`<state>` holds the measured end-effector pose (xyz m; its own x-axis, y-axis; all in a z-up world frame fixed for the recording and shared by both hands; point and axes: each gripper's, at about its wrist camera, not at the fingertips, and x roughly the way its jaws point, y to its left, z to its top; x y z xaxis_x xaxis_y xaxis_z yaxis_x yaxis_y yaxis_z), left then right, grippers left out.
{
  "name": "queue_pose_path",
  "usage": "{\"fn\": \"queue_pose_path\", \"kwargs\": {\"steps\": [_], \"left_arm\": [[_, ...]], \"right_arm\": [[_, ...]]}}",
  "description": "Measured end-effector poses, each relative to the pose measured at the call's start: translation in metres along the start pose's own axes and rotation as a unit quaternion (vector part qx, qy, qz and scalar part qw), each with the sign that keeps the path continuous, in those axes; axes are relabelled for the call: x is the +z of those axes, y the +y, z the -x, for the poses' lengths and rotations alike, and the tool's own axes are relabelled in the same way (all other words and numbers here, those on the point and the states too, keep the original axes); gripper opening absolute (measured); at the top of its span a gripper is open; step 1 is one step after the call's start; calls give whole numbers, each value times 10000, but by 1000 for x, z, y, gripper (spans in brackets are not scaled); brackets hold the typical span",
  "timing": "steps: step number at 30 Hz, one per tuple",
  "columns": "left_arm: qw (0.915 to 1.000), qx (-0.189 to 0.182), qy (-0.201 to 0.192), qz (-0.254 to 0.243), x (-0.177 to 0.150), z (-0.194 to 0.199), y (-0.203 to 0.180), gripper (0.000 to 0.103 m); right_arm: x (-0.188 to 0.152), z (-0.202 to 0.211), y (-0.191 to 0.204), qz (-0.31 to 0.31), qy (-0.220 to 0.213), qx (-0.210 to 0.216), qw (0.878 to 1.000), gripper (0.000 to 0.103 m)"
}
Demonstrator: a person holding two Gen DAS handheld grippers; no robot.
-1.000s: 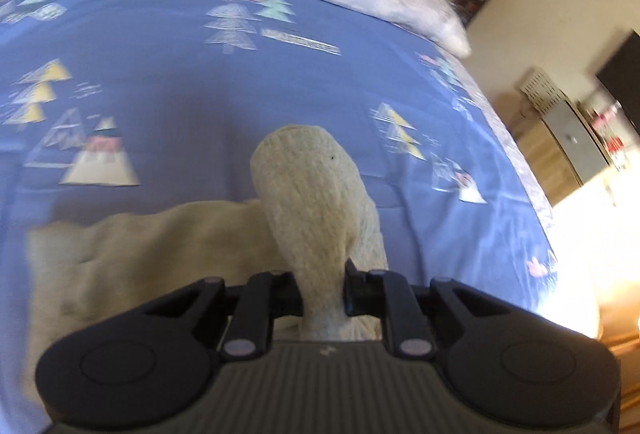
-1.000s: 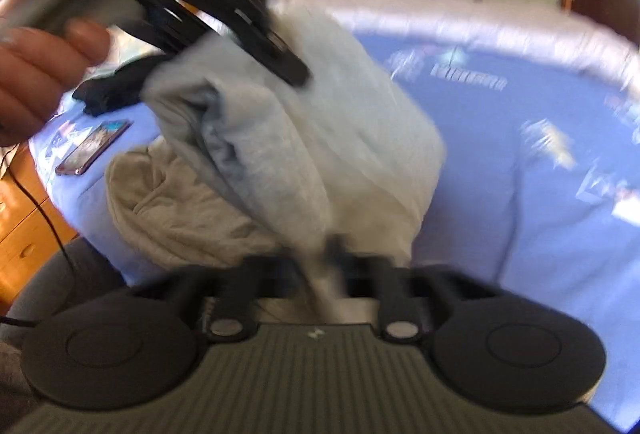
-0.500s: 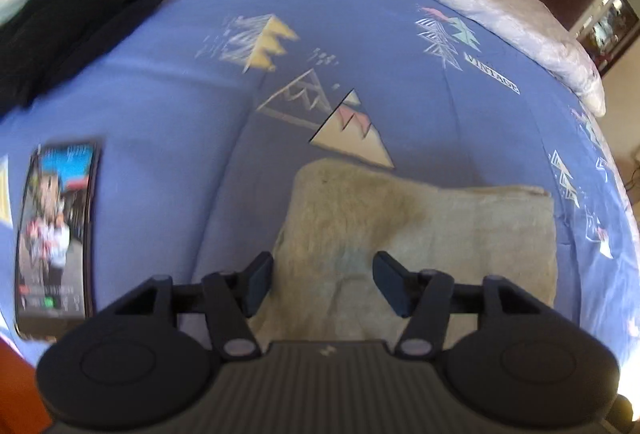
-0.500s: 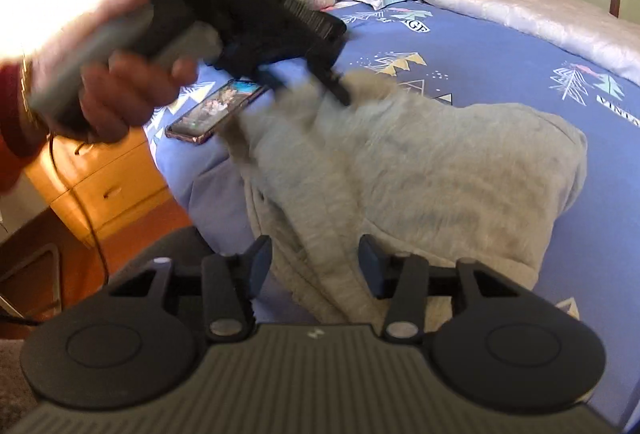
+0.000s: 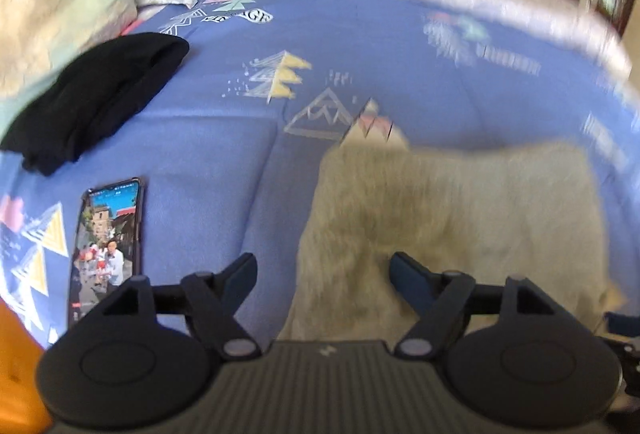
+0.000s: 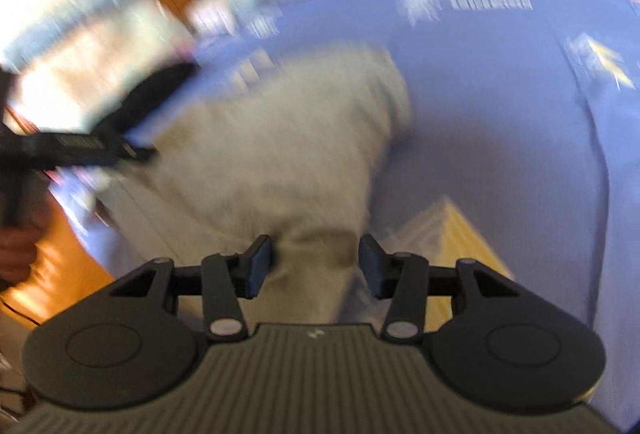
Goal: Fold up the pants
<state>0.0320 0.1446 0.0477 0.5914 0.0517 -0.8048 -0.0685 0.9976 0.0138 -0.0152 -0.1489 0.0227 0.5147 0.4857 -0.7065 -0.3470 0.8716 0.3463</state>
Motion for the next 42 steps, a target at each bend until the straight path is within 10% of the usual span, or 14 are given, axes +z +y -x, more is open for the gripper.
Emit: {"fn": "queue_pose_path", "kwargs": {"steps": [5, 25, 42], "left_arm": [[9976, 522, -138, -424, -13, 0, -21, 76], [9982, 513, -87, -308, -15, 1, -16, 80], [9993, -303, -192, 121, -18, 10, 21, 95]], "right_arm": [[-8, 1, 6, 148, 32, -70, 9999, 51], [-11, 20, -35, -1069, -239, 752, 9911, 63], [-15, 24, -41, -1147, -212, 835, 9897, 67]]}}
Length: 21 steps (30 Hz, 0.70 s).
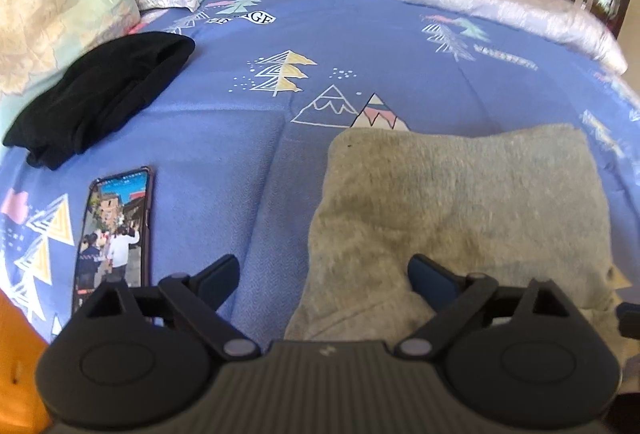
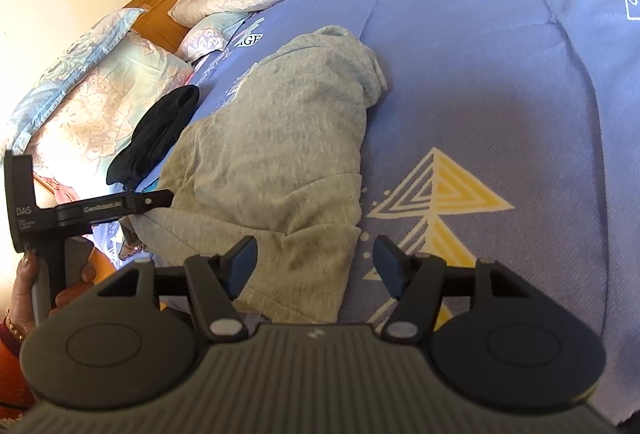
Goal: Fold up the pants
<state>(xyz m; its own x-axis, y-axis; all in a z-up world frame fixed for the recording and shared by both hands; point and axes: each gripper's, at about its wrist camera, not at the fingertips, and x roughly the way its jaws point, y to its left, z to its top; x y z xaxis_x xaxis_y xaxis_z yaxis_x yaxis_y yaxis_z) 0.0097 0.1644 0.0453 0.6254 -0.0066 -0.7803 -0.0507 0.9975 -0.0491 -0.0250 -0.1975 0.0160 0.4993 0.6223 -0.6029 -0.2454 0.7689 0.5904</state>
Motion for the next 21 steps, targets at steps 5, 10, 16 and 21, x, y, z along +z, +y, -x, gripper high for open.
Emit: {"fn": "queue_pose_path", "kwargs": {"steps": [5, 10, 16, 21], "left_arm": [[9990, -367, -97, 250, -1, 4, 15, 103], [9938, -796, 31, 773, 4, -4, 34, 103], [9889, -1225, 198, 818, 2, -15, 28, 103], [9848, -1451, 557, 780, -8, -34, 17, 103]], "right_arm": [[1, -3, -3, -191, 44, 70, 9998, 67], [7, -2, -3, -175, -23, 13, 9998, 68], [13, -5, -8, -339, -58, 18, 9994, 70], [16, -10, -6, -272, 4, 8, 9996, 70]]}}
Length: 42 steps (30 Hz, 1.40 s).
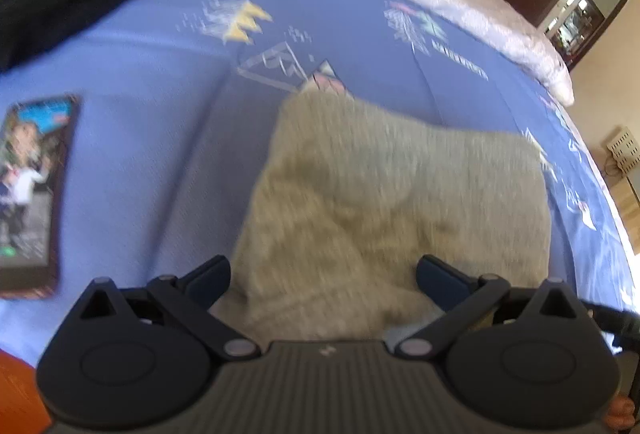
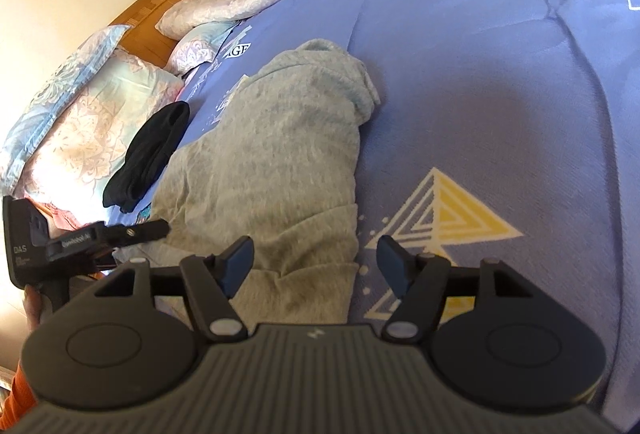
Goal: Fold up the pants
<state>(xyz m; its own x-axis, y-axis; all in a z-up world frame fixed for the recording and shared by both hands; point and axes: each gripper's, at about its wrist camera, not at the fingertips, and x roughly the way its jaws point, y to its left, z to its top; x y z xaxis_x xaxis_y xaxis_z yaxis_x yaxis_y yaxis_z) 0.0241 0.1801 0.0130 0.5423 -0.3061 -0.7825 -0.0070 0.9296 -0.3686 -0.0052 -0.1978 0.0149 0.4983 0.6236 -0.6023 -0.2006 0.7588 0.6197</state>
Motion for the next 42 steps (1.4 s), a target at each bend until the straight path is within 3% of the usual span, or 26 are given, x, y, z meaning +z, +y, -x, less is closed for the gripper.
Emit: {"fn": "queue_pose_path", "kwargs": {"steps": [9, 13, 15, 16, 17, 18, 20, 23, 27, 31, 33, 36, 39, 41, 42], "left_arm": [[9994, -177, 62, 288, -3, -7, 4, 103], [9990, -351, 48, 279, -3, -9, -4, 102], [9996, -281, 17, 3, -8, -11, -17, 92], [9998, -112, -29, -167, -11, -11, -24, 85], [9993, 107, -102, -348, -14, -11, -32, 75], [9984, 241, -174, -473, -17, -10, -39, 69], [9978, 158, -287, -572, -17, -3, -51, 38], [9955, 11, -531, -787, -11, 5, -79, 30], [9912, -573, -812, -871, 1, 11, -117, 32], [9889, -1047, -567, -885, -1, -10, -147, 40], [9893, -1019, -309, -996, -10, -31, -160, 43], [9897, -831, 169, -1153, -26, -64, -173, 51], [9881, -736, 176, -1337, -32, -63, -176, 64], [9890, -724, 73, -1290, -24, -51, -170, 85], [9897, -695, -56, -1249, -19, -42, -166, 87]], "right_arm": [[14, -17, 4, 150, 33, -44, 9999, 72], [18, -33, 1, -70, 151, 135, 9998, 75], [17, -46, 6, -144, 388, 206, 9989, 74], [16, -50, 12, 17, 443, 214, 9988, 67], [15, -51, 20, 273, 438, 122, 9986, 51], [15, -51, 26, 475, 437, 69, 9979, 42], [19, -44, 31, 559, 344, 140, 9977, 25], [25, -21, 47, 1061, -154, 23, 9942, 21], [36, 32, 61, 1582, -1101, -53, 9812, 20], [32, 79, 44, 1879, -1595, -443, 9681, 21], [24, 88, 22, 1672, -1515, -688, 9718, 21], [8, 86, -21, 865, -1107, -1061, 9844, 21], [-5, 77, -56, 156, -755, -1201, 9898, 25], [-8, 78, -62, -112, -835, -1131, 9900, 45], [-7, 81, -65, -165, -869, -1128, 9897, 51]]}}
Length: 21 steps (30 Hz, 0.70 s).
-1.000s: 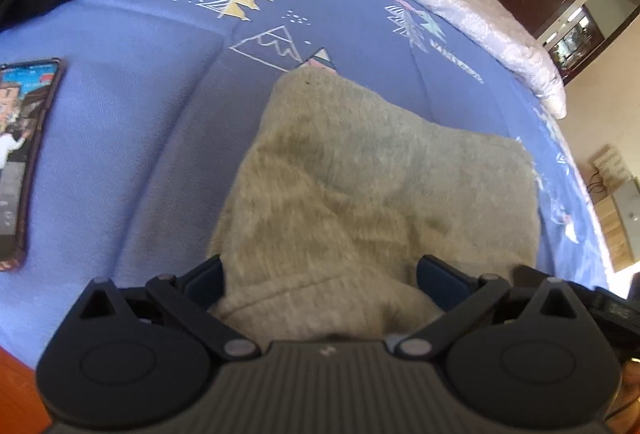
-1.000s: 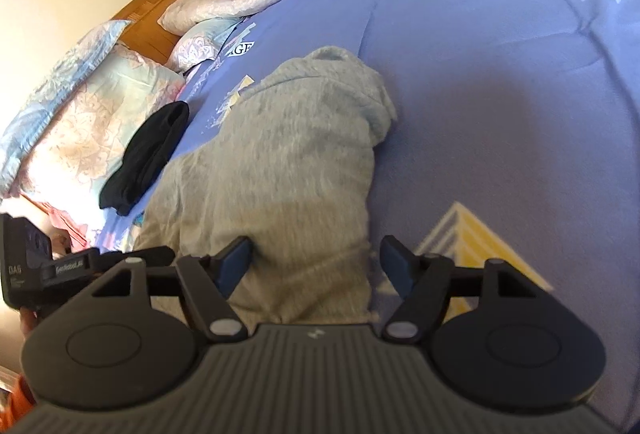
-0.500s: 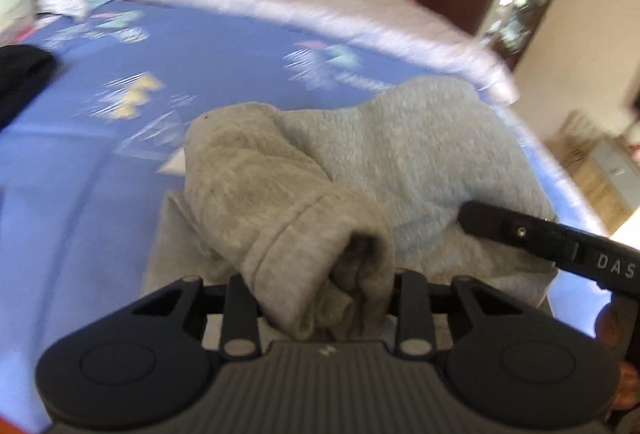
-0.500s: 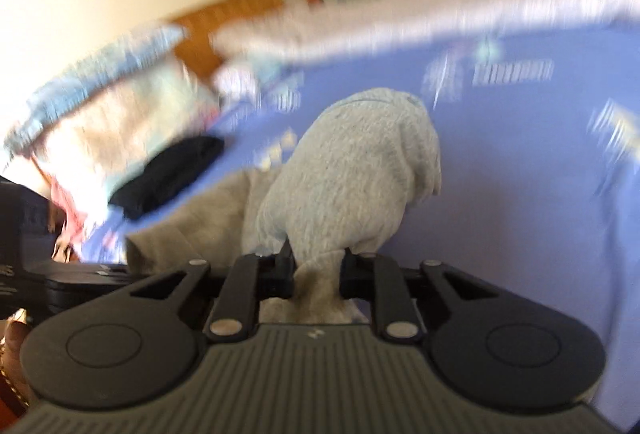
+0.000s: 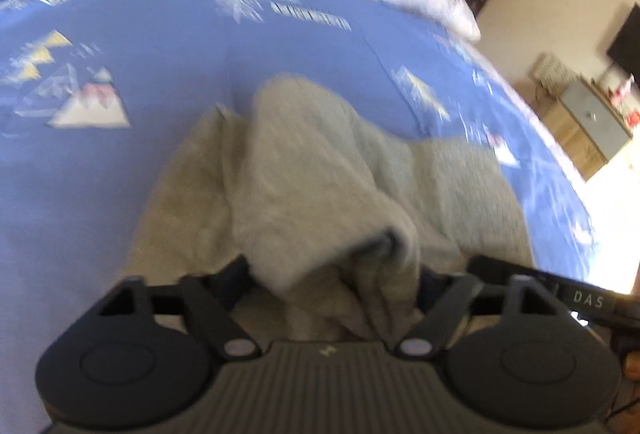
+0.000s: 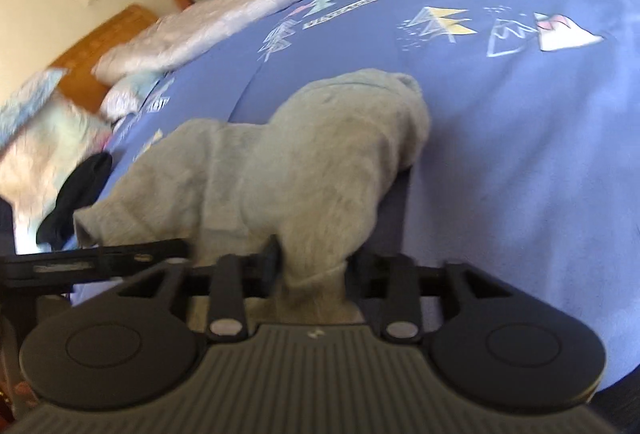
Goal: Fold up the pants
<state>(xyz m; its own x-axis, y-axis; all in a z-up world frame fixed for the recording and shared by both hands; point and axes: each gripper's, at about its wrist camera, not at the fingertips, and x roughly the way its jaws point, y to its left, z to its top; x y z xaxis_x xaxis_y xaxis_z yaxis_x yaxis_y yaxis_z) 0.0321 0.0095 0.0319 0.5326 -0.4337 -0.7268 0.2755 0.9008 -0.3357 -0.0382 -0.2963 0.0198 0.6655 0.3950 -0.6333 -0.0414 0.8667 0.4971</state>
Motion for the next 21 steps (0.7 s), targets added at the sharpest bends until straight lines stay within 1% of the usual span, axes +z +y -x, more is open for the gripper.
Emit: {"fn": "queue_pose_path", "kwargs": {"steps": [1, 3, 4, 5, 7, 8, 10, 11, 12, 13, 14, 15, 16, 17, 18, 19, 20, 21], "left_arm": [[9999, 68, -142, 39, 3, 10, 6, 91], [9989, 198, -359, 212, 13, 26, 23, 95], [9982, 272, -416, 334, 18, 31, 31, 99], [9974, 340, -435, 462, 21, 33, 38, 101], [9969, 417, -357, 570, 28, 29, 46, 103], [9973, 431, -298, 512, 31, 25, 46, 103], [9980, 518, -225, 266, 34, 17, 44, 103], [9979, 580, -199, 221, 36, 11, 47, 103], [9980, 546, -128, 296, 40, 5, 55, 103], [9982, 338, 30, 504, 42, -2, 67, 103], [9966, 44, 226, 790, 43, -11, 80, 103], [9927, -249, 433, 1102, 42, -19, 93, 103], [9865, -537, 623, 1418, 39, -28, 105, 103], [9825, -719, 603, 1609, 36, -28, 110, 103], [9806, -865, 559, 1670, 35, -27, 112, 103], [9721, -1315, 665, 1825, 32, -27, 112, 103], [9662, -1566, 708, 1920, 30, -27, 109, 103], [9677, -1575, 657, 1853, 29, -23, 104, 103]], "right_arm": [[2, 1, -3, -34, -33, 19, 10000, 56], [5, 2, -11, -173, -19, 127, 9998, 60], [6, -4, -7, -290, 8, 189, 9994, 64], [4, -6, -11, -422, 26, 261, 9988, 66], [-2, -9, -13, -662, 73, 410, 9969, 66], [-3, -9, -14, -734, 99, 458, 9962, 66], [-6, -7, -7, -740, 121, 474, 9961, 67], [-5, -5, -6, -714, 112, 468, 9963, 67], [-5, -2, -4, -693, 90, 485, 9964, 67], [-4, 0, -4, -682, 55, 523, 9963, 67], [-3, 1, -3, -683, 28, 557, 9961, 67], [-3, 2, -2, -692, 18, 580, 9959, 68], [-4, 0, -3, -710, 32, 587, 9957, 69], [-4, -1, -3, -722, 58, 590, 9956, 69], [-5, -4, -2, -731, 97, 588, 9955, 69], [-6, -6, -2, -739, 144, 591, 9954, 69], [-7, -10, -2, -742, 199, 597, 9953, 69], [-8, -13, 0, -738, 252, 611, 9951, 69]]}}
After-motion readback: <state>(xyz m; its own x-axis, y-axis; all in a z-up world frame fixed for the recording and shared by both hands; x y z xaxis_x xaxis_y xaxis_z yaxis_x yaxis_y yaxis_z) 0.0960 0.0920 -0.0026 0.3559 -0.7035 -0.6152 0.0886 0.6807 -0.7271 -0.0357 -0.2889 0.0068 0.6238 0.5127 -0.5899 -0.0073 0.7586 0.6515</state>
